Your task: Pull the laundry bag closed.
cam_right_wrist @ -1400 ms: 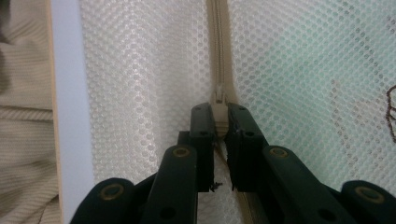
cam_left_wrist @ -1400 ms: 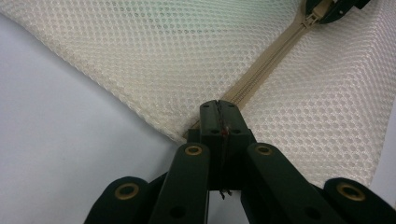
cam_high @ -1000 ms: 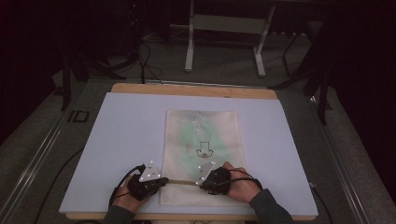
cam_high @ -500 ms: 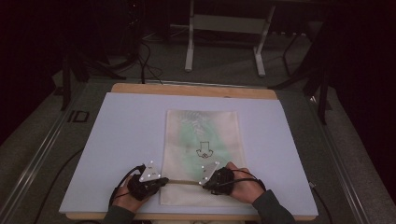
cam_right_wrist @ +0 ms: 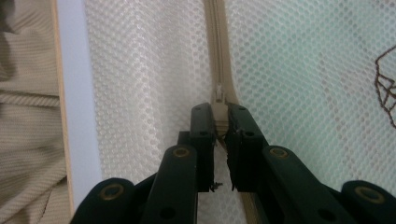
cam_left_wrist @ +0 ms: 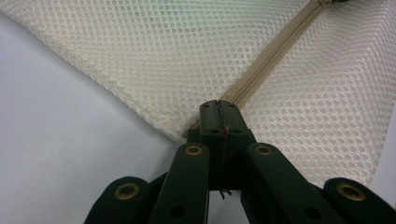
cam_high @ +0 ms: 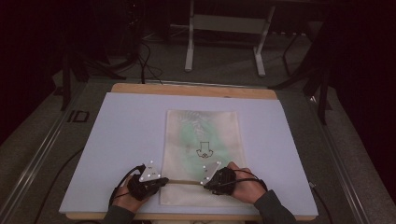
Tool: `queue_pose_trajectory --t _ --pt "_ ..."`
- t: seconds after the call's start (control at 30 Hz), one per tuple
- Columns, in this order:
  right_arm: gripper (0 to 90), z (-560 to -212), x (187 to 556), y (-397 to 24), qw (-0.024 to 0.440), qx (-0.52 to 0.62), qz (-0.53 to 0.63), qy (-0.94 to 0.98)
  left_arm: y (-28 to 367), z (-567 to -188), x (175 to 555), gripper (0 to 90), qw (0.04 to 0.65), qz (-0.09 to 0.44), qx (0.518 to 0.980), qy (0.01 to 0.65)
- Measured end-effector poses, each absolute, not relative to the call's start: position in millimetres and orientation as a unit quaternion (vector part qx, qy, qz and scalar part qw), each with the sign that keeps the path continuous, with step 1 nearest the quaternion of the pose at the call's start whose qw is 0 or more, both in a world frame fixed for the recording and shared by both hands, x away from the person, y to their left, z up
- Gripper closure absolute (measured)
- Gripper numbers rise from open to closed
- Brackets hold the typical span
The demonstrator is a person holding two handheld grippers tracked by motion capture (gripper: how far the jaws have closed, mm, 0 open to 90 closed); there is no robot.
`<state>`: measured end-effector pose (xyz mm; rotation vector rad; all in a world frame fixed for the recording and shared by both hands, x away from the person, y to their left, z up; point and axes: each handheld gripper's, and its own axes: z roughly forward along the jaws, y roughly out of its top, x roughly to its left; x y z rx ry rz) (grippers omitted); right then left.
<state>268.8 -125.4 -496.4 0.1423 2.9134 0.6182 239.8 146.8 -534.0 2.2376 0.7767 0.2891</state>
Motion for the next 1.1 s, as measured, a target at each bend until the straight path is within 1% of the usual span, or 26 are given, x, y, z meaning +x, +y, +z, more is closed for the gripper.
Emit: queue_pose_trajectory --t 1.1 --pt "82.1 -491 269 -151 0.081 0.063 0.21 0.972 147 -534 240 89.5 0.37 0.112 0.871 0.303"
